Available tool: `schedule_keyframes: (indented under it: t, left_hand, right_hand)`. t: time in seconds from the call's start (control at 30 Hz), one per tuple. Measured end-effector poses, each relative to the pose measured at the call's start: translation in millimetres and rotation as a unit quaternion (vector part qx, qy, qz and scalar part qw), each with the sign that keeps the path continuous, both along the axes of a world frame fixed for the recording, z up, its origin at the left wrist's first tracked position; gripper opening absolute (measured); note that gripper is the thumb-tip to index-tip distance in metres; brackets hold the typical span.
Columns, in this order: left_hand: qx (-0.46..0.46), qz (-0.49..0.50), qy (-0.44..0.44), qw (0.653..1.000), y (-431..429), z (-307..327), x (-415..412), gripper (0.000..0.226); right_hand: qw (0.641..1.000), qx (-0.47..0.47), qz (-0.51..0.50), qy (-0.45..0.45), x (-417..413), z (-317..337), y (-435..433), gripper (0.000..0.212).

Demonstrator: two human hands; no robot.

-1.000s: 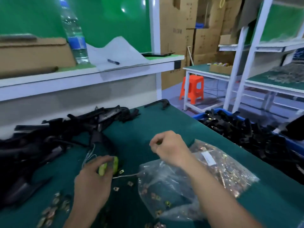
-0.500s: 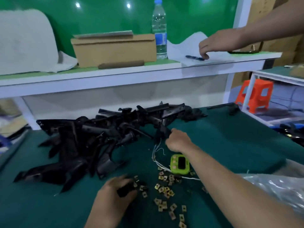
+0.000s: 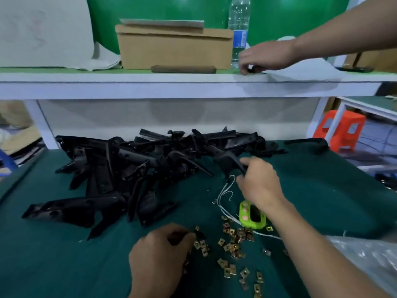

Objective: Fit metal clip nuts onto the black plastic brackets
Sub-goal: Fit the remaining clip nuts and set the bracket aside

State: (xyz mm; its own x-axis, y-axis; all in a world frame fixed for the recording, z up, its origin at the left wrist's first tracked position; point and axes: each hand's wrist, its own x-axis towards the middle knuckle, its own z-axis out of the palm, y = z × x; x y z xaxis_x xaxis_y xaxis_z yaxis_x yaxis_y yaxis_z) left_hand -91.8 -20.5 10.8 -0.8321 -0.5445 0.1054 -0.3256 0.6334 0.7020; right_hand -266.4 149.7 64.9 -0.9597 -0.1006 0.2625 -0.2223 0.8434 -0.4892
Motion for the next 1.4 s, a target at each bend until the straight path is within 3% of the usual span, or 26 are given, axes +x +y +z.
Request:
schedule_keyframes:
  t: [0.07, 0.17, 0.37, 0.6, 0.73, 0.8, 0.93, 1.13, 1.27, 1.4]
  left_hand:
    - [0.044, 0.004, 0.023, 0.999, -2, -1, 1, 0.009]
    - [0.073, -0.015, 0.053, 0.996, -4, -5, 4, 0.02]
    - [0.061, -0.028, 0.066, 0.996, -5, -8, 7, 0.029]
    - [0.046, -0.014, 0.069, 0.996, -8, -13, 6, 0.026]
    - [0.045, -0.02, 0.066, 0.997, -7, -13, 4, 0.028]
    - [0.042, -0.022, 0.07, 0.996, -7, -14, 4, 0.029]
    - [0.028, -0.03, 0.08, 0.996, -8, -21, 3, 0.029]
    - [-0.104, -0.101, 0.067, 0.987, -5, -31, 6, 0.023]
    - [-0.13, -0.157, 0.105, 0.973, 4, -26, 7, 0.016]
    - [-0.134, -0.222, 0.088, 0.962, 19, -28, 12, 0.031]
  right_hand:
    - [0.999, -0.017, 0.024, 0.042, 33, 3, 8, 0.013]
    - [0.997, -0.019, 0.047, 0.05, 76, -5, 18, 0.019]
    - [0.996, -0.053, 0.066, 0.018, 118, -40, 27, 0.052]
    - [0.994, -0.035, 0.041, -0.092, 113, -51, 37, 0.049]
    - [0.99, 0.037, 0.059, -0.122, 116, -51, 36, 0.06]
    - [0.99, 0.047, 0.058, -0.123, 115, -50, 36, 0.055]
    - [0.987, 0.036, 0.063, -0.14, 113, -50, 37, 0.021]
    - [0.99, 0.038, 0.068, -0.119, 116, -56, 32, 0.017]
    - [0.994, 0.044, 0.049, -0.091, 117, -58, 31, 0.018]
    - [0.996, 0.043, 0.043, -0.067, 115, -60, 30, 0.021]
